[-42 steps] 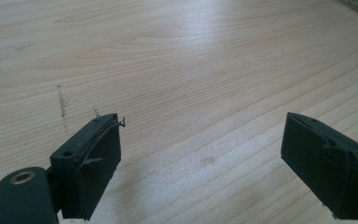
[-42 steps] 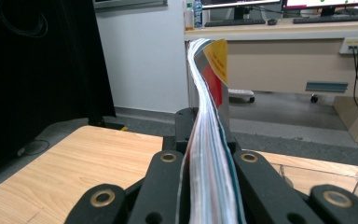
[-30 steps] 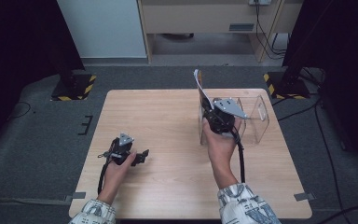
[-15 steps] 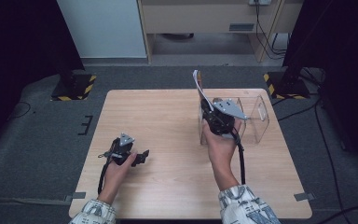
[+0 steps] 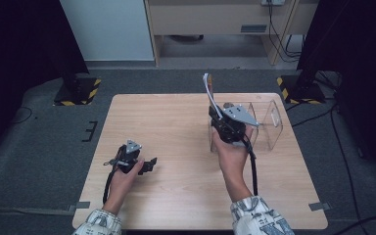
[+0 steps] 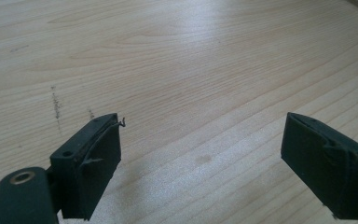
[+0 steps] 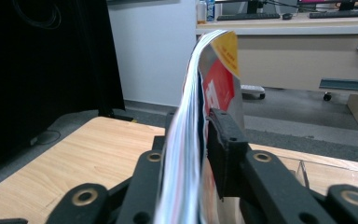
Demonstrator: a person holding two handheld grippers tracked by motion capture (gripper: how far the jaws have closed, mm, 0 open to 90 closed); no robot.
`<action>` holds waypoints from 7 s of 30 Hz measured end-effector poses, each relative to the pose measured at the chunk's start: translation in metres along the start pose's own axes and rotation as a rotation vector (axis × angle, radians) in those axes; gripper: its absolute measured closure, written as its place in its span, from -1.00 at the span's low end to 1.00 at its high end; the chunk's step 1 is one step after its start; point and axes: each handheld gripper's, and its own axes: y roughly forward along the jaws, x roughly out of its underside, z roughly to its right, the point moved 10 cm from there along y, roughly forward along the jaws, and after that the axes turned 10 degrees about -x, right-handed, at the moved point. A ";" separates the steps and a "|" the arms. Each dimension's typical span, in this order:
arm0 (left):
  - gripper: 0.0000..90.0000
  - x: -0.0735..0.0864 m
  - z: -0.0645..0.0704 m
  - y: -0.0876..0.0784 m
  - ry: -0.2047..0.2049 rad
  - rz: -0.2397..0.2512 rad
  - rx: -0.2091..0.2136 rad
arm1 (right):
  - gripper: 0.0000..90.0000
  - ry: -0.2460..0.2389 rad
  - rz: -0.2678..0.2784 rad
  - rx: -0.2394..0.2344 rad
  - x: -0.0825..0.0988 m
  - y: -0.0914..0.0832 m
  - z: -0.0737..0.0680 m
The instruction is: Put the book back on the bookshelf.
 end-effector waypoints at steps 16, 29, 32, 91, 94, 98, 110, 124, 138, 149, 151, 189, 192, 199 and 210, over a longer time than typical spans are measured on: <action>-0.75 0.000 0.000 0.000 -0.001 -0.001 0.000 | 0.22 -0.020 -0.032 -0.015 0.009 -0.001 -0.003; -0.75 0.000 0.000 0.000 0.000 0.000 0.002 | 0.03 -0.027 -0.048 -0.013 0.019 -0.001 -0.004; -0.75 0.000 0.000 0.000 0.003 0.001 0.002 | 0.02 -0.027 -0.047 -0.019 0.019 0.000 -0.005; -0.75 0.001 0.004 0.001 0.029 -0.010 0.003 | -0.57 -0.058 -0.146 -0.033 0.051 -0.006 -0.013; -0.75 0.001 0.004 0.001 0.030 -0.010 0.003 | -0.65 -0.050 -0.181 -0.040 0.058 -0.007 -0.009; -0.75 0.001 0.003 0.001 0.030 -0.009 0.004 | -0.75 -0.046 -0.210 -0.051 0.063 -0.011 -0.007; -0.75 0.001 0.004 0.001 0.034 -0.013 0.004 | -0.85 -0.063 -0.248 -0.112 0.080 -0.026 -0.004; -0.75 0.002 0.004 0.001 0.041 -0.017 0.000 | -0.85 -0.068 -0.282 -0.164 0.099 -0.042 -0.006; -0.75 0.003 0.005 0.002 0.045 -0.020 0.002 | -0.85 -0.082 -0.307 -0.177 0.114 -0.059 0.000; -0.75 0.002 0.006 0.002 0.048 -0.018 -0.004 | -0.85 -0.088 -0.348 -0.164 0.133 -0.078 0.018; -0.75 0.003 0.005 0.002 0.049 -0.021 -0.008 | -0.85 -0.097 -0.360 -0.154 0.136 -0.083 0.023; -0.75 0.005 0.008 0.003 0.059 -0.032 0.000 | -0.86 0.015 -0.597 -0.123 0.205 -0.091 0.078; -0.76 0.006 0.008 0.004 0.061 -0.036 0.001 | -0.85 0.022 -0.591 -0.110 0.204 -0.092 0.086; -0.76 0.006 0.009 0.004 0.067 -0.041 0.002 | -0.84 0.051 -0.582 -0.088 0.208 -0.092 0.098; -0.76 0.007 0.009 0.005 0.069 -0.047 0.000 | -0.84 0.081 -0.556 -0.061 0.209 -0.083 0.112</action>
